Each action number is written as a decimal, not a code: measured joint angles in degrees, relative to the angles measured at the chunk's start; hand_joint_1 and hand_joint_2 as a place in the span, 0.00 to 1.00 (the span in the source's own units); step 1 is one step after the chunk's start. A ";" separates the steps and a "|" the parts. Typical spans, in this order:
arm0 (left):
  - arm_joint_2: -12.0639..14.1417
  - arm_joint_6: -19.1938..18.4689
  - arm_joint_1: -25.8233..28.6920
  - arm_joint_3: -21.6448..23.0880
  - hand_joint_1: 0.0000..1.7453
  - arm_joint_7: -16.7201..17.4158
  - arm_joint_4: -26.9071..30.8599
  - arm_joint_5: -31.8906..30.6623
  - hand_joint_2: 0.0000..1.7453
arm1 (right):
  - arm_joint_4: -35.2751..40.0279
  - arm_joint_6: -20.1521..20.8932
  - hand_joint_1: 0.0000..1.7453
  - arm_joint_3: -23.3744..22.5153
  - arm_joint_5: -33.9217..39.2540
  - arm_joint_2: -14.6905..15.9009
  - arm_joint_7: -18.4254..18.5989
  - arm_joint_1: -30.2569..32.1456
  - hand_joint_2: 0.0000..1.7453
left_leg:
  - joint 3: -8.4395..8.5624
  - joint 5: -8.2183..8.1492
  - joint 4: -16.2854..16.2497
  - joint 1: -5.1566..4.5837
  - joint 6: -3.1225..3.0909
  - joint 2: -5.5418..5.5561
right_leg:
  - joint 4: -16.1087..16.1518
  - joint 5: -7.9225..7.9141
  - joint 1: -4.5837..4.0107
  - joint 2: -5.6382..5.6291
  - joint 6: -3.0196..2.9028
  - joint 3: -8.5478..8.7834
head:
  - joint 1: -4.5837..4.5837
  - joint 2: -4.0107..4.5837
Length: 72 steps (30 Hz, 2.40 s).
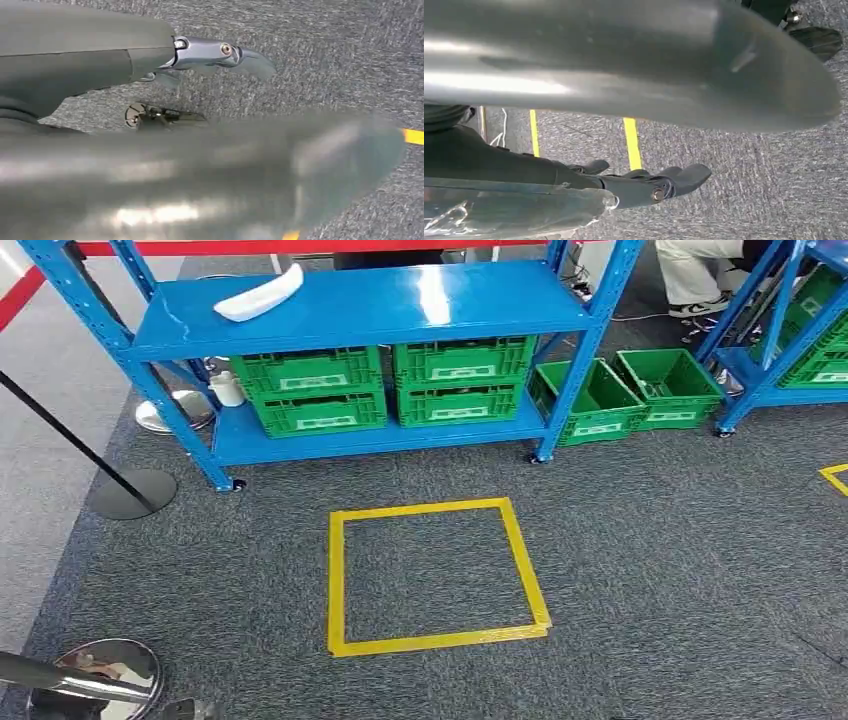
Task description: Take the parts from the cabinet and place them on the table.
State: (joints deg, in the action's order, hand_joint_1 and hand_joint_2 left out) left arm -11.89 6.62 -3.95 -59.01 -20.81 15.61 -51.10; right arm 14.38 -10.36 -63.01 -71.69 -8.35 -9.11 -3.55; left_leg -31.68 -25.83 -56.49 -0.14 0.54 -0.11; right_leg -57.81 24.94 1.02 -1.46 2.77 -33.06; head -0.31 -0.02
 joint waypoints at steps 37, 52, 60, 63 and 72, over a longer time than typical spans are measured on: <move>6.51 -3.41 6.74 32.59 0.00 11.80 1.90 28.24 0.00 | 3.06 6.45 0.00 33.93 40.72 4.63 4.94 6.53 0.00 | -0.01 -0.01 0.00 0.00 -0.01 0.00 | 0.00 0.01 0.00 0.00 0.00 0.00 | -0.02 0.00; 9.53 -5.20 10.28 47.89 0.00 17.40 4.28 42.71 0.00 | 5.71 8.81 0.00 51.13 60.37 6.36 7.58 9.85 0.00 | -0.02 -0.01 0.01 0.00 -0.01 0.01 | 0.01 0.01 0.00 0.00 0.00 -0.01 | 0.00 0.00; 10.78 -6.19 11.76 54.55 0.00 20.26 5.33 50.14 1.00 | 6.78 10.10 0.00 58.70 70.51 7.12 8.81 11.26 0.00 | -0.02 -0.02 0.01 0.00 -0.02 0.01 | 0.01 0.02 0.00 0.00 0.00 -0.02 | 0.00 0.00; 11.04 -6.19 12.03 55.76 0.00 20.46 5.49 50.71 1.00 | 7.01 10.21 0.00 59.99 71.40 7.26 8.94 11.50 0.00 | -0.02 -0.02 0.01 0.00 -0.02 0.01 | 0.01 0.02 0.00 0.00 0.00 -0.01 | 0.00 0.00; 11.26 -6.19 12.18 57.03 0.00 20.57 5.81 50.95 1.00 | 7.26 10.23 0.00 61.27 71.52 7.43 9.03 11.68 0.00 | -0.02 -0.02 0.01 0.00 -0.02 0.01 | 0.01 0.02 0.00 0.00 0.00 -0.01 | 0.00 0.00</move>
State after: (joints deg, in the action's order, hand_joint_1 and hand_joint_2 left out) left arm -0.63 0.44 8.23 -1.99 -0.24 21.42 -0.15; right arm 21.64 -0.13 -1.75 -0.17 -0.92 -0.09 8.13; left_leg -31.70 -25.85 -56.48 -0.14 0.52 -0.11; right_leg -57.80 24.96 1.02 -1.46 2.77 -33.07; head -0.31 -0.02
